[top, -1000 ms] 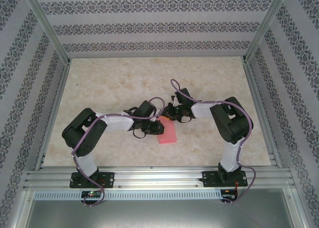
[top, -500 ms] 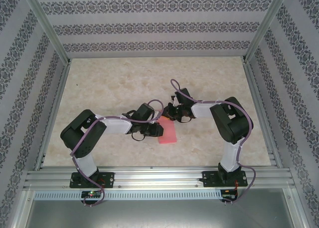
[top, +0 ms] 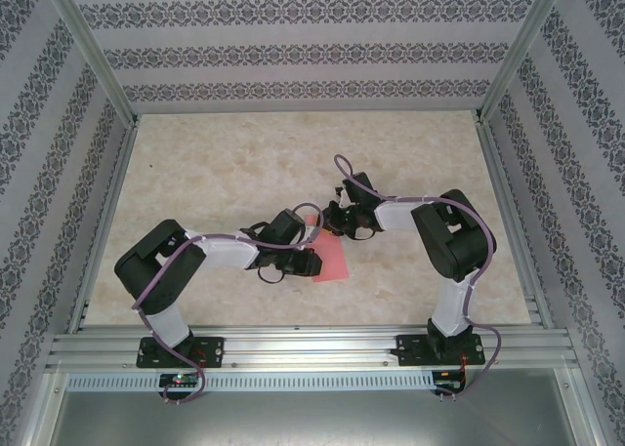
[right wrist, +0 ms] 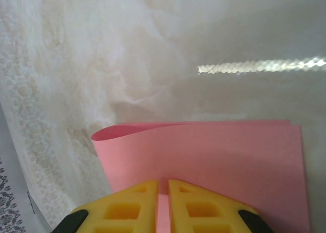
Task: Fold a paper plane with a square sheet of paper (fold left side to right side)
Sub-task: First fold the square sheet of paper in half at the center of the table.
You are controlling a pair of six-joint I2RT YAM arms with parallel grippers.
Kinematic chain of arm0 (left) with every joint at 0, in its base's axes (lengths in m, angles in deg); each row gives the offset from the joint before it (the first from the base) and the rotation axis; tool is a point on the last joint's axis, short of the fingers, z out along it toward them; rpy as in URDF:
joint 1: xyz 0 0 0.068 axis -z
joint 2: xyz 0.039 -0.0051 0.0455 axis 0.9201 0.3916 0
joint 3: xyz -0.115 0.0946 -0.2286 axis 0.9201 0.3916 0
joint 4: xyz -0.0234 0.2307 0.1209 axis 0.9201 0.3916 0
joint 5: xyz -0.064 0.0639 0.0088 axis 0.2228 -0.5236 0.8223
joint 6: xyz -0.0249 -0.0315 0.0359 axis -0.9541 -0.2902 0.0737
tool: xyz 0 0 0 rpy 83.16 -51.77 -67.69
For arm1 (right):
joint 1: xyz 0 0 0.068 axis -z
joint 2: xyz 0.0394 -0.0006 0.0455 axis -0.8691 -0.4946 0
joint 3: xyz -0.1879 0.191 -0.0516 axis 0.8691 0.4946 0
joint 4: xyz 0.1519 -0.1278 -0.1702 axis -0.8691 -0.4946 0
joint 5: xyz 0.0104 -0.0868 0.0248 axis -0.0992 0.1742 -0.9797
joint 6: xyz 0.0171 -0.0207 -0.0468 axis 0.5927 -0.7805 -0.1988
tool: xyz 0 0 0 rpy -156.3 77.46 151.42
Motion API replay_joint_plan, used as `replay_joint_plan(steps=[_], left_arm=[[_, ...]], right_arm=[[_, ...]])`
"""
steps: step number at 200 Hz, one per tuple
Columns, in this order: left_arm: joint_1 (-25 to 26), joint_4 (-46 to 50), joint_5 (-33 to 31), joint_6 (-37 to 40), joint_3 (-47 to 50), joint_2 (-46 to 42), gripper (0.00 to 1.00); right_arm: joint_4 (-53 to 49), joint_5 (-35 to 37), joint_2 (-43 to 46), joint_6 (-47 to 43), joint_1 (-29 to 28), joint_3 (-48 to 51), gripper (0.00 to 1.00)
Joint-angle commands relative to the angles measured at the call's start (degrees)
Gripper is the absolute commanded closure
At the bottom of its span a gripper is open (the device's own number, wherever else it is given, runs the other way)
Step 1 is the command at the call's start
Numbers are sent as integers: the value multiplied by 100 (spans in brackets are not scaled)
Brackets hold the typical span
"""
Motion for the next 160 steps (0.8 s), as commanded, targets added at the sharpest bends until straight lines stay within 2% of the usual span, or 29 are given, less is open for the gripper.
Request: replay_joint_plan(steps=[1, 90, 127, 160], left_arm=[[216, 257, 82, -67, 132, -169, 80], [588, 301, -41, -344, 461, -475, 80], [405, 960, -174, -108, -184, -989, 77], [60, 973, -145, 3, -557, -1125, 75]], right_arm=[[-328, 420, -318, -205, -20, 72, 85], [-314, 396, -323, -196, -38, 81, 85], [-308, 375, -323, -196, -49, 57, 85], [-324, 379, -314, -214, -51, 34, 85]])
